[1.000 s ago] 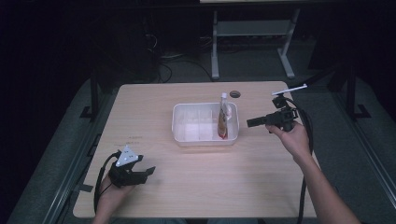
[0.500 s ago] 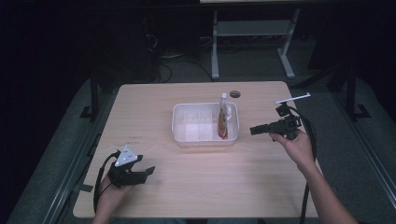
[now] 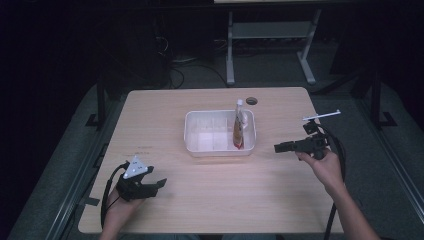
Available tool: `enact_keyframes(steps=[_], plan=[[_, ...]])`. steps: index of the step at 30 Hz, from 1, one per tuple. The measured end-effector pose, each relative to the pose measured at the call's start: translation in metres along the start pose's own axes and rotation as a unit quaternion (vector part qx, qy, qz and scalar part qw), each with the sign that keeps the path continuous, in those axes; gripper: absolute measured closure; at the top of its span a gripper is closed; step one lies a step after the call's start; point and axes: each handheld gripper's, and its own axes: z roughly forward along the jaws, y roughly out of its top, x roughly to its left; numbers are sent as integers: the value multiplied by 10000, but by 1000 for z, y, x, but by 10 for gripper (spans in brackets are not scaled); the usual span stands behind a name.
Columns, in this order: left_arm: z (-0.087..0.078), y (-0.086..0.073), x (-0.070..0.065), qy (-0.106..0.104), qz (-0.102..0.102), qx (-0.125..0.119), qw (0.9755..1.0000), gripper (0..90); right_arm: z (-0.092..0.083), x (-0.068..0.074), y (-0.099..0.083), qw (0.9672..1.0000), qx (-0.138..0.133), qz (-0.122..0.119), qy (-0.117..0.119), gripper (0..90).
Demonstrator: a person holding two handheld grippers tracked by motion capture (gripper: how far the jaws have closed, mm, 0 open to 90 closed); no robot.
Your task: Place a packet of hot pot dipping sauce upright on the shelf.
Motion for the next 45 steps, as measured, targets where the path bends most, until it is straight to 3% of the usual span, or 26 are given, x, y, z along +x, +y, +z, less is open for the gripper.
enact_keyframes(steps=[9,33,45], plan=[[1,1,-1,-10,4,5,10000,326,-2,-6,-20,9999,-16,82,101,479],[2,1,-3,-2,38,22,10000,324,-10,-12,-54,9995,-126,197,229,466],[3,2,-5,-1,89,52,9999,320,-13,-15,-71,9996,-100,203,156,439]])
